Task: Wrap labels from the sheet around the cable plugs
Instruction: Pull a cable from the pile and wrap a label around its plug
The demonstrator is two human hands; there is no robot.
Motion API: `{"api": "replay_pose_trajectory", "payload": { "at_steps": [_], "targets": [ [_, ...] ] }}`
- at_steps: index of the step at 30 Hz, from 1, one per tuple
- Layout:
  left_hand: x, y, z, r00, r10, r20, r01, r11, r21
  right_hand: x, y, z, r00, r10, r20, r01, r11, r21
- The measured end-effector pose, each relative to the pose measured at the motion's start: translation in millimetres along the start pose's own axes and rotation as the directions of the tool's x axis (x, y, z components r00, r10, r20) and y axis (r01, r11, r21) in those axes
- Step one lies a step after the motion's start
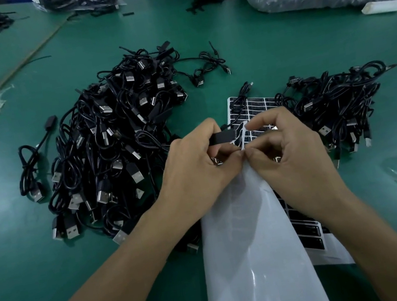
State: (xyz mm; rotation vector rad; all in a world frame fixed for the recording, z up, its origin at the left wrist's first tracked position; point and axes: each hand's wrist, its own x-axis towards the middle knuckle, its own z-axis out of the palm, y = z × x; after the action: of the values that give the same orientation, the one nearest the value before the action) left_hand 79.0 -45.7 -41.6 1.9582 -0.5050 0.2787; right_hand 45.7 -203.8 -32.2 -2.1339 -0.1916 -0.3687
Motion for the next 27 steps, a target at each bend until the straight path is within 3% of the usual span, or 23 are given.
{"api": "replay_pose_trajectory", "payload": {
  "at_steps": [8, 14, 19, 21, 24, 27],
  "targets": [
    [4, -9, 2, 0.991, -0.137, 0.005, 0.135, 0.976, -0.173, -3, -4, 0, 0.995, 0.039, -0.093, -0.039, 0.999, 0.003],
    [6, -12, -1, 0.972, -0.203, -0.116, 0.174, 0.960, -0.222, -5, -5, -3, 0.963, 0.154, -0.222, -0.192, 0.968, -0.161],
    [6, -14, 0, 0.964, -0.224, -0.146, 0.184, 0.952, -0.245, -7, -2, -9, 0.948, 0.290, -0.129, -0.317, 0.853, -0.415],
    [5, -15, 0, 0.965, -0.224, -0.133, 0.185, 0.950, -0.253, -7, -3, -10, 0.960, 0.232, -0.154, -0.279, 0.800, -0.532],
    [5, -14, 2, 0.966, -0.223, -0.133, 0.188, 0.953, -0.236, -6, -13, -5, 0.980, 0.018, -0.198, -0.117, 0.859, -0.498],
    [4, -10, 3, 0.972, -0.203, -0.120, 0.179, 0.967, -0.183, -8, -19, 10, 0.985, -0.065, -0.157, -0.017, 0.880, -0.474]
  ]
}}
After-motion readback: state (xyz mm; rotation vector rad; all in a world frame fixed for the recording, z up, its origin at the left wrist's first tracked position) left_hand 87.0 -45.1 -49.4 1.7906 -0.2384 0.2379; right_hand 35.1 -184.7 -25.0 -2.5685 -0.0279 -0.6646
